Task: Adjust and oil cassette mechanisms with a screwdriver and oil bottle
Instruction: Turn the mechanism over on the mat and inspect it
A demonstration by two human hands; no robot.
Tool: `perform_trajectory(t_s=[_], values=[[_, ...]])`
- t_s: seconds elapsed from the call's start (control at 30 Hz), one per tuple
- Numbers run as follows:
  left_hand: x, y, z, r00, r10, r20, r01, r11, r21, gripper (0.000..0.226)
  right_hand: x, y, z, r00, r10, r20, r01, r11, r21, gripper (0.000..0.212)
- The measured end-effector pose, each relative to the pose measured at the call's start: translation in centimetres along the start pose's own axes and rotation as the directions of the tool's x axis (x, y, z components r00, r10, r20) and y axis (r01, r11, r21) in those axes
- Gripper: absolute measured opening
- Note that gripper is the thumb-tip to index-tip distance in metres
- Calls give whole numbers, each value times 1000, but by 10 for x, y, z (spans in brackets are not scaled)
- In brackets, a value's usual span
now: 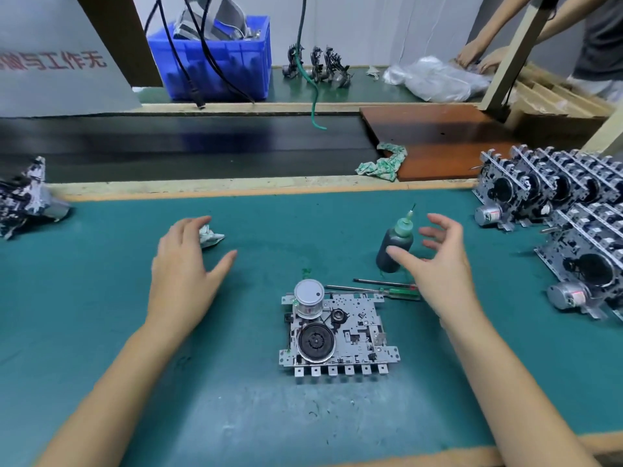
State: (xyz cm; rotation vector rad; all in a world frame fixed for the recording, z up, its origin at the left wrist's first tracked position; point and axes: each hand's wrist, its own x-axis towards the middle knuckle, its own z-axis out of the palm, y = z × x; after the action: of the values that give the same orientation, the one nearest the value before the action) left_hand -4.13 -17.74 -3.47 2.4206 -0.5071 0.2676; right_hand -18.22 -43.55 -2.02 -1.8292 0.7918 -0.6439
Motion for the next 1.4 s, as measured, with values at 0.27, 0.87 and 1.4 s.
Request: perform_trajectory(t_s=[0.27,0.87,1.4], values=[[34,-1,8,996,-75,43,72,995,70,19,4,12,24,998,-62,-14,63,986,155,31],[4,60,35,824,37,565,565,18,-825,34,-26,-7,21,883,-435,174,413,898,153,29],[-3,62,35,933,-89,348,349,456,-819,13,-28,-4,17,892,-334,304,278,936,215,26]])
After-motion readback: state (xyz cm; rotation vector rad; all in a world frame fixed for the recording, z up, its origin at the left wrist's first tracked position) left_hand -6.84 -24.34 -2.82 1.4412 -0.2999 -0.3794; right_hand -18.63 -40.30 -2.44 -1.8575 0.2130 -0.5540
